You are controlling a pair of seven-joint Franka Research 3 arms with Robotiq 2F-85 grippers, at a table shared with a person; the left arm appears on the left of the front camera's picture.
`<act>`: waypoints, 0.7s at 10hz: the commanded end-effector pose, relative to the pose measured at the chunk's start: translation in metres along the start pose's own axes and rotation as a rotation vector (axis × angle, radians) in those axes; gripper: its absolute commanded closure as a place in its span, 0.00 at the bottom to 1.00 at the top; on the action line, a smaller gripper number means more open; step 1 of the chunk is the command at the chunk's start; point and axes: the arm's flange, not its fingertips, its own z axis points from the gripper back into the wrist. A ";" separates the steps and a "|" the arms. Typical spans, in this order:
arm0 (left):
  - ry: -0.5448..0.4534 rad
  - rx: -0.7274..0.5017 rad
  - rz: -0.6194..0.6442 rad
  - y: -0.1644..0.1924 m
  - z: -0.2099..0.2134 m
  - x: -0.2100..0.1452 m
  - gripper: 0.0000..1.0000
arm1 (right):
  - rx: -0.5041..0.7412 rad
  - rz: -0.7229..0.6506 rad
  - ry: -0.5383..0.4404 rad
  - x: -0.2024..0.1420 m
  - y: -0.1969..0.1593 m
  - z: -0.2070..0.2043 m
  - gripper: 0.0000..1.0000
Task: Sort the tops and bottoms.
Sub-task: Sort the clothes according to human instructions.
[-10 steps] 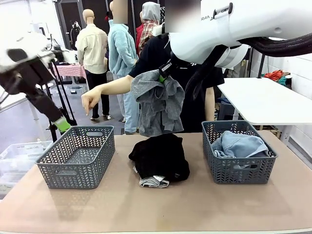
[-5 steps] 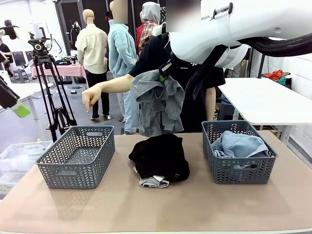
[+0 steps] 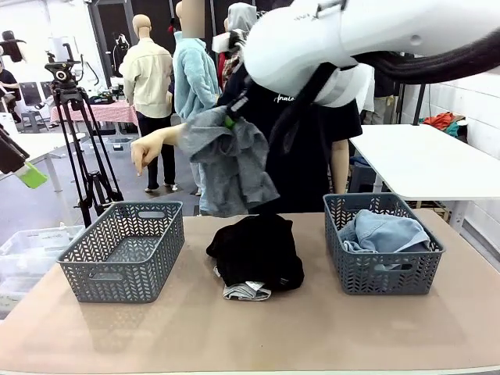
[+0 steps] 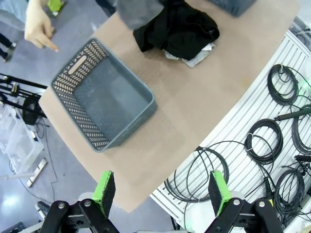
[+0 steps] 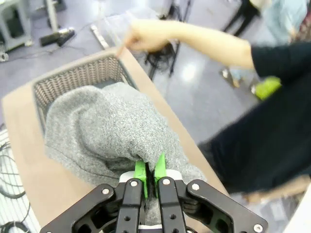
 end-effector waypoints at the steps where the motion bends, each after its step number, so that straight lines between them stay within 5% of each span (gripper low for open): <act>1: -0.001 0.000 0.001 0.001 0.001 0.000 0.00 | 0.161 0.102 -0.159 0.026 -0.013 -0.021 1.00; 7: -0.001 0.000 0.001 0.001 0.001 0.000 0.00 | 0.482 0.069 -0.231 0.043 -0.008 -0.151 1.00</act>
